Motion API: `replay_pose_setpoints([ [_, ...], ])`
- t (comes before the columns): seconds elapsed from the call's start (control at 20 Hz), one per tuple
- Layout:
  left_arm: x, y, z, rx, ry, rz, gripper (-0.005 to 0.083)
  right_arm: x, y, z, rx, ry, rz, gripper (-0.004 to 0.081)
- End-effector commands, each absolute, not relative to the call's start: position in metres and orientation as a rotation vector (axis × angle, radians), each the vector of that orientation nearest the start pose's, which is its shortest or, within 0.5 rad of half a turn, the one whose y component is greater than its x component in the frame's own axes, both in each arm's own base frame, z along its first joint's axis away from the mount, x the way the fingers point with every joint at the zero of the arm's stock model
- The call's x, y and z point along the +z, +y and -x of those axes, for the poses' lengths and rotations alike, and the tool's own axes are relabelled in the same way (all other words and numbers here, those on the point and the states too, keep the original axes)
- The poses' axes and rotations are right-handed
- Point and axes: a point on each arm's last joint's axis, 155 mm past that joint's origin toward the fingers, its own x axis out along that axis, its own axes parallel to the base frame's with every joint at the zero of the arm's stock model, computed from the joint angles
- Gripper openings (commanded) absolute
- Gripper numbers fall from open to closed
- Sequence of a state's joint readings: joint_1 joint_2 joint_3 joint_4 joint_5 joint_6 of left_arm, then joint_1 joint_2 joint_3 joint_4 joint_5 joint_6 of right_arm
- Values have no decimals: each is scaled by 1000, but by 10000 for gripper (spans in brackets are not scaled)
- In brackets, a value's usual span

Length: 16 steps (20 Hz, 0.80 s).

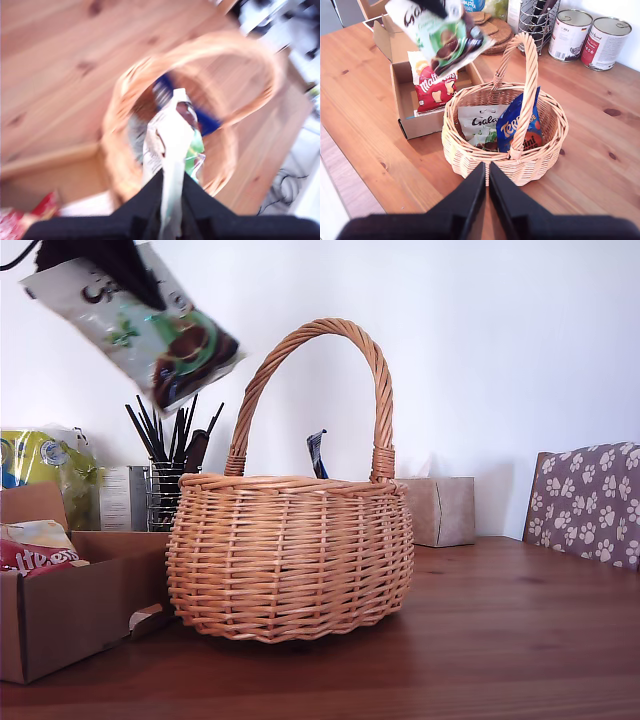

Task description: Move the bags of Easter eggs from the cardboard box on the left into the woven basket on the right side.

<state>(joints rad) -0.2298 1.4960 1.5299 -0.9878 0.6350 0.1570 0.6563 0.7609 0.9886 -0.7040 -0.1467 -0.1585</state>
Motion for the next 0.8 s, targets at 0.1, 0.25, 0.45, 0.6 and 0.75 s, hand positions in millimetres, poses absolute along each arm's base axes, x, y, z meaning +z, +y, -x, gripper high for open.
replay_pose_setpoints([
  [0.1,247,-215,-336,-905,931,99,-19,288,189,-201,825,399,268,5],
  [0.25,245,-232,-336,-929,936,109,-20,288,189,-201,825,399,268,5],
  [0.45,235,-251,-340,-946,943,103,-20,288,189,-201,825,399,268,5],
  [0.6,209,-253,-353,-857,986,59,-19,288,189,-201,825,400,268,5],
  [0.75,190,-251,-367,-777,1003,23,-19,288,189,-201,825,400,268,5],
])
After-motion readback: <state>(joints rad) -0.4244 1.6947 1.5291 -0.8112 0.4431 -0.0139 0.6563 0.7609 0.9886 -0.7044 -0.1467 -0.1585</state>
